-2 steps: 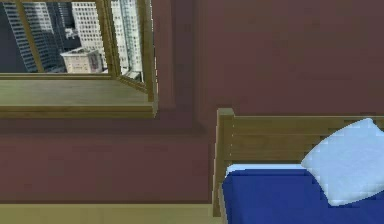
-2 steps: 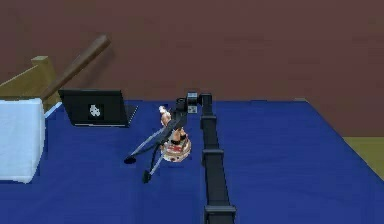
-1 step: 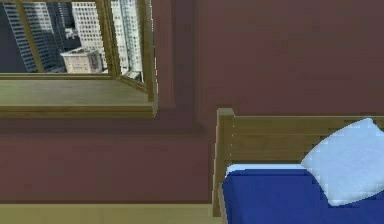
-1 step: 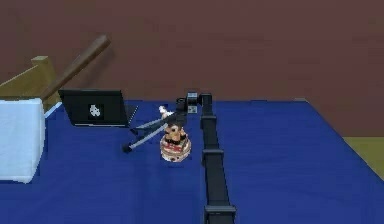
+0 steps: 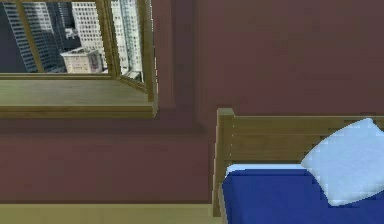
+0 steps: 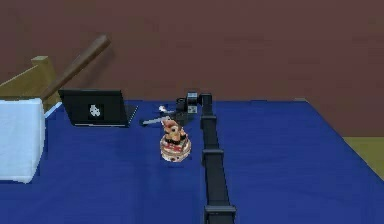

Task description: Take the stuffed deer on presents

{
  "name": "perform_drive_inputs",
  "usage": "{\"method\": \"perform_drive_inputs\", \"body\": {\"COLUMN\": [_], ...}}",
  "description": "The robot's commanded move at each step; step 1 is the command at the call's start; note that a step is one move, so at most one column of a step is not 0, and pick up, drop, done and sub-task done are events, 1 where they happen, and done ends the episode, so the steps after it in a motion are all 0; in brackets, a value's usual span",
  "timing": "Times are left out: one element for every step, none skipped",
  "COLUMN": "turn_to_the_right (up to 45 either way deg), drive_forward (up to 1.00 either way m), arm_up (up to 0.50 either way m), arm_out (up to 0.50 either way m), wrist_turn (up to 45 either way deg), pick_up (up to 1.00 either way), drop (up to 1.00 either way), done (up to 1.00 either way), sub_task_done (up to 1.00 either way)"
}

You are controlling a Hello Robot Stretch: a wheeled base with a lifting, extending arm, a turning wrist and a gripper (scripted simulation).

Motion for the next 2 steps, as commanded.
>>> {"method": "perform_drive_inputs", "body": {"turn_to_the_right": [0.0, 0.0], "drive_forward": [0.00, 0.00], "arm_up": [0.00, 0.00], "arm_out": [0.00, 0.00], "wrist_turn": [30.0, 0.0], "pick_up": [0.00, 1.00], "drop": [0.00, 0.00], "done": [0.00, 0.00], "sub_task_done": [0.00, 0.00]}}
